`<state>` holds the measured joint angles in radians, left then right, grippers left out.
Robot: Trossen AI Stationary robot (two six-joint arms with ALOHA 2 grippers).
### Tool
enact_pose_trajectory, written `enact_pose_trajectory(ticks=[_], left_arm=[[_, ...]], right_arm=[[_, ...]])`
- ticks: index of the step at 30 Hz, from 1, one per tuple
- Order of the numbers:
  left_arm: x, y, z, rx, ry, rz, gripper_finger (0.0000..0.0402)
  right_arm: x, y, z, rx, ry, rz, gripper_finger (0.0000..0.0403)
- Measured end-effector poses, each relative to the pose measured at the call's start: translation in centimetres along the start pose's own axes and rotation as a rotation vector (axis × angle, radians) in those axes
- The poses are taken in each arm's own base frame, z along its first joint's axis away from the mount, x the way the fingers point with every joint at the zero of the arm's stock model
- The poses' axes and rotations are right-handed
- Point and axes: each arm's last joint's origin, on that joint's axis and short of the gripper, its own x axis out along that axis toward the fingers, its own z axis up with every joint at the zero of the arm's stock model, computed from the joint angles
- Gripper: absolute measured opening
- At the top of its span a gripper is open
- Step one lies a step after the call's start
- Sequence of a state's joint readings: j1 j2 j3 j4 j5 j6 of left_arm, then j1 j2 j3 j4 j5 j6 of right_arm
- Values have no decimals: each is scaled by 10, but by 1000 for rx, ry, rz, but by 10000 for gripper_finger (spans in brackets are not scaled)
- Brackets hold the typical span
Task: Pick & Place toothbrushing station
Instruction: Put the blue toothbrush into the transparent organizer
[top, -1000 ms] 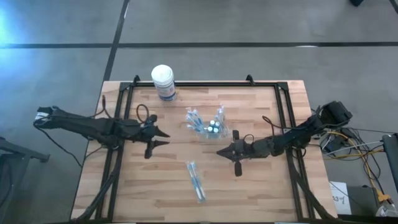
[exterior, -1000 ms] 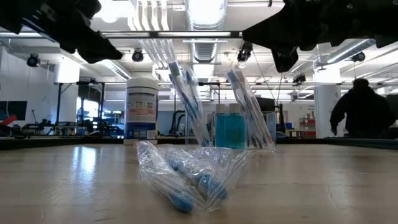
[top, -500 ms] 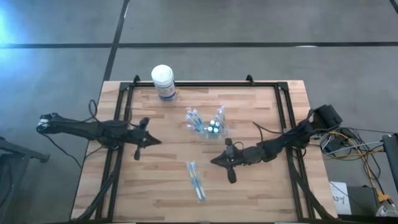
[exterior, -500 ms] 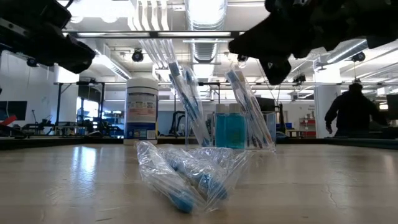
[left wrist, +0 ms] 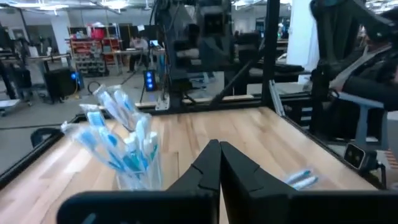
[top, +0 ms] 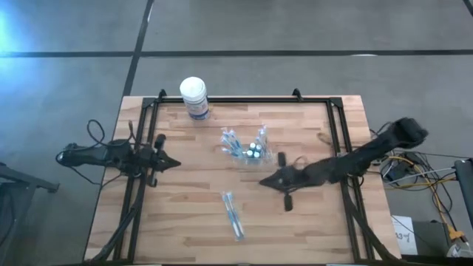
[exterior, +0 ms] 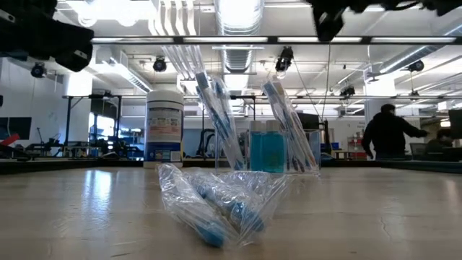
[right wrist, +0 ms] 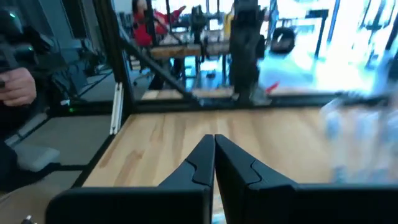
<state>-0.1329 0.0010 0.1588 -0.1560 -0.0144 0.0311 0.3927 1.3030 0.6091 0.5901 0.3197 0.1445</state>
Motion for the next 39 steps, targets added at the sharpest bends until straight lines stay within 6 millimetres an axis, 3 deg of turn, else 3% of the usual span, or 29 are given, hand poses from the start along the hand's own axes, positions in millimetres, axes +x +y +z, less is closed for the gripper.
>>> enact_pose_trajectory(ticks=[6, 13, 26, 39], left_arm=[[1, 0, 0, 2, 2, -6, 4], [1, 0, 1, -18, -4, 6, 10], [1, 0, 1, -10, -7, 2, 9], [1, 0, 2, -66, -10, 13, 5]], right_arm=[[-61, -22, 30, -43, -165, -38, 8], [-107, -49, 16, 47, -215, -111, 8], [-129, -64, -39, 121, -227, -156, 8], [-131, -67, -63, 125, -177, -158, 8]])
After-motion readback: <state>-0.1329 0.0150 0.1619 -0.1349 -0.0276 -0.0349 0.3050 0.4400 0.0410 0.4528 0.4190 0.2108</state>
